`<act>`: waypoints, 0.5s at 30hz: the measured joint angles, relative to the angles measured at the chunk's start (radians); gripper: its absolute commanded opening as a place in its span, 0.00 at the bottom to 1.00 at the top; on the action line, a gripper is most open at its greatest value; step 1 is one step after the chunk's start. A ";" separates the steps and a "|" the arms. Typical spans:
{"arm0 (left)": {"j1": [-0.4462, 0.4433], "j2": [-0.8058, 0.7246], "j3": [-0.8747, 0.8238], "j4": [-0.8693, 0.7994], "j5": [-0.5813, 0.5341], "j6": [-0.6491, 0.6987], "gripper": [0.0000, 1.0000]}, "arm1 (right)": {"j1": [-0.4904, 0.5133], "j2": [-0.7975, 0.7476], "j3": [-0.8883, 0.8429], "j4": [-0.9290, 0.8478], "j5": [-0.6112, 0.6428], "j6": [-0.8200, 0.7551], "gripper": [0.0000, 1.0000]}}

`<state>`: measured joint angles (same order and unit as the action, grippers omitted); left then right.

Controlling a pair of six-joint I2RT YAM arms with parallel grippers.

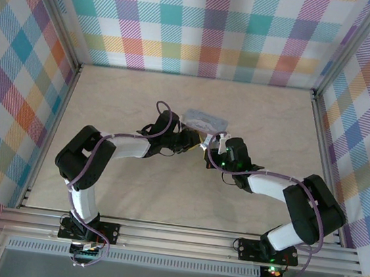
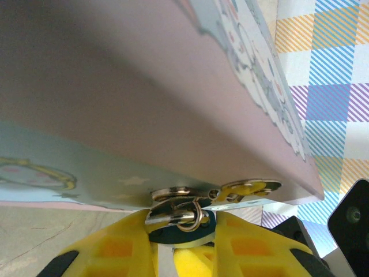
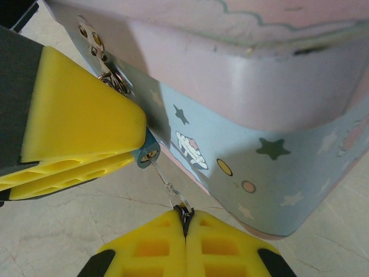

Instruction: Unlock a padlock with a key

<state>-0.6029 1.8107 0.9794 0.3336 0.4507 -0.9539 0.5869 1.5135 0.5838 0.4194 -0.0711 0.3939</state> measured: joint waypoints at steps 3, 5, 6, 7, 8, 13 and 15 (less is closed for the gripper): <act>-0.001 0.000 0.000 0.000 -0.001 0.000 0.21 | 0.000 0.000 0.000 0.001 0.000 0.007 0.00; -0.002 0.000 0.000 0.000 -0.003 0.000 0.21 | 0.000 0.002 0.000 0.003 0.000 0.010 0.00; -0.002 0.000 0.000 0.000 -0.004 0.000 0.21 | 0.000 0.002 0.000 0.004 0.000 0.010 0.00; -0.002 0.000 0.000 0.000 -0.005 0.000 0.21 | 0.000 0.003 0.000 0.005 0.001 0.010 0.00; -0.002 0.000 0.000 0.000 -0.006 0.000 0.21 | 0.000 0.003 0.000 0.006 0.000 0.010 0.00; -0.002 0.000 0.000 0.000 -0.007 0.000 0.21 | 0.000 0.003 0.000 0.007 0.000 0.010 0.00; -0.002 0.000 0.000 0.000 -0.007 0.000 0.21 | 0.000 0.003 0.000 0.008 0.000 0.010 0.00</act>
<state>-0.6048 1.8107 0.9794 0.3340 0.4435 -0.9539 0.5869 1.5162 0.5838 0.4271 -0.0708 0.4034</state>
